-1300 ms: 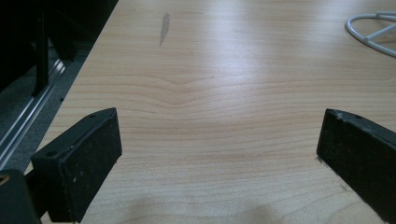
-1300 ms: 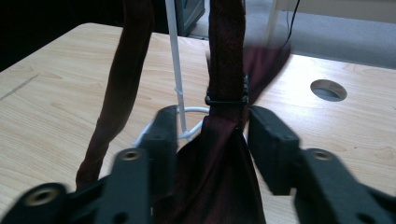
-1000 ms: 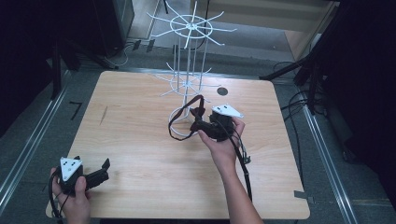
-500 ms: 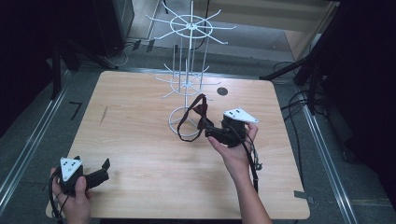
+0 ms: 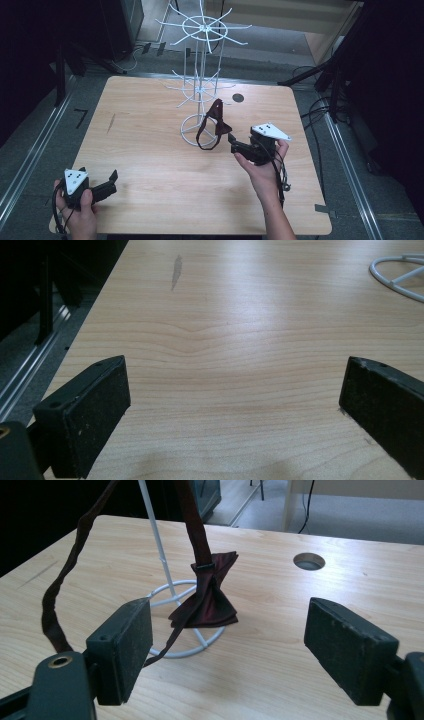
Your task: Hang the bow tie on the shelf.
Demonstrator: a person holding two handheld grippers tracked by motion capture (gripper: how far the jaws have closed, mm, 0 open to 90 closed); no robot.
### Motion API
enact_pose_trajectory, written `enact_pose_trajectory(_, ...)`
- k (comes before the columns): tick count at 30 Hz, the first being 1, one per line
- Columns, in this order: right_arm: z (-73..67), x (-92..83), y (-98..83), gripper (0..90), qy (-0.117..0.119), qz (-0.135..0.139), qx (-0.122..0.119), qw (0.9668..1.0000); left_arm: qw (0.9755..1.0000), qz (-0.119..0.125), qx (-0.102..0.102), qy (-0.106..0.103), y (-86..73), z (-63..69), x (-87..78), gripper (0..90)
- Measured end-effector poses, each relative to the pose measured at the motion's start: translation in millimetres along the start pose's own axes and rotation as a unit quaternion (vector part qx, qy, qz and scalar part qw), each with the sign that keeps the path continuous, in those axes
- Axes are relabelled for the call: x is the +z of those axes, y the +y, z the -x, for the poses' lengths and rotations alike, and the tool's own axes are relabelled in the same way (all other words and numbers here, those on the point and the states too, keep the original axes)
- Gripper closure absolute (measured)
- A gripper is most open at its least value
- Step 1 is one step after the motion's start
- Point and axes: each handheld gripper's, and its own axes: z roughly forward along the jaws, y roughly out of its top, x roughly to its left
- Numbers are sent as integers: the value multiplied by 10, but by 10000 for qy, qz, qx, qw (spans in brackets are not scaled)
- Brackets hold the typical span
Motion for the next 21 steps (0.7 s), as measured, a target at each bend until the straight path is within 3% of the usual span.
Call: enact_pose_trajectory(21,406,-334,-296,189,-237,59,343,9991,10000,-7,64,31,0,13,-2,4)
